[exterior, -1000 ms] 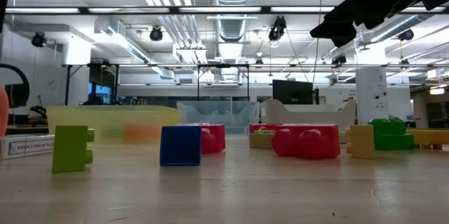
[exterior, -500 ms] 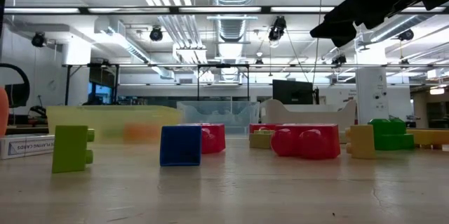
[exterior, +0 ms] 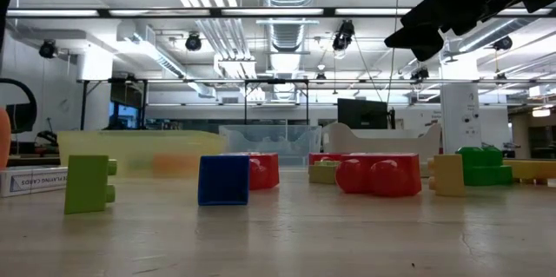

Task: Pick & Place Toys
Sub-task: Put the orange dice into the transparent bin

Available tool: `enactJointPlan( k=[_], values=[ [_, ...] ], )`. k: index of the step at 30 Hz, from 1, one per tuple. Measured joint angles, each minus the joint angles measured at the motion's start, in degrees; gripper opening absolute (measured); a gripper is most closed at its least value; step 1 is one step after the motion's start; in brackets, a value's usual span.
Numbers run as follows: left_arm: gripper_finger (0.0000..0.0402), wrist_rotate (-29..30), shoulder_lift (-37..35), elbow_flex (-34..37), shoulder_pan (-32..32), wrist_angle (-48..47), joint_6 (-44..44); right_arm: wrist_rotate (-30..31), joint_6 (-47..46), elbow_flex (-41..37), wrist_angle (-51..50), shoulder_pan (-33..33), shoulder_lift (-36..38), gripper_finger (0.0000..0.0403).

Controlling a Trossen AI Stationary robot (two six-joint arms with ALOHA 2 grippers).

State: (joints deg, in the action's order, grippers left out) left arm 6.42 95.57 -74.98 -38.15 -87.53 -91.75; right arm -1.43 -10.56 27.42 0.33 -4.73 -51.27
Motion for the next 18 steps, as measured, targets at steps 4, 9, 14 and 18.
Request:
enactJointPlan(
  k=[4, 9, 14, 18],
  values=[
    [0.0352, 1.80, 0.00, 0.00, 0.00, 0.14, 1.31, 0.01, 0.06, 0.00, 0.01, -0.02, 0.00, 0.0230],
    [0.0352, 4.73, 0.00, 0.00, 0.04, 0.29, 1.34, 0.02, 0.21, 0.00, -0.02, -0.01, 0.00, 0.0230],
    [0.0352, 6.05, 0.00, 0.00, 0.04, 0.30, 2.18, 0.01, 0.20, 0.00, 0.00, -0.02, 0.00, 0.0230],
    [0.0352, 5.39, 0.00, 0.02, -0.47, 3.94, 9.67, 0.02, 0.14, 0.00, -0.02, -0.01, 0.00, 0.0230]
  ],
)
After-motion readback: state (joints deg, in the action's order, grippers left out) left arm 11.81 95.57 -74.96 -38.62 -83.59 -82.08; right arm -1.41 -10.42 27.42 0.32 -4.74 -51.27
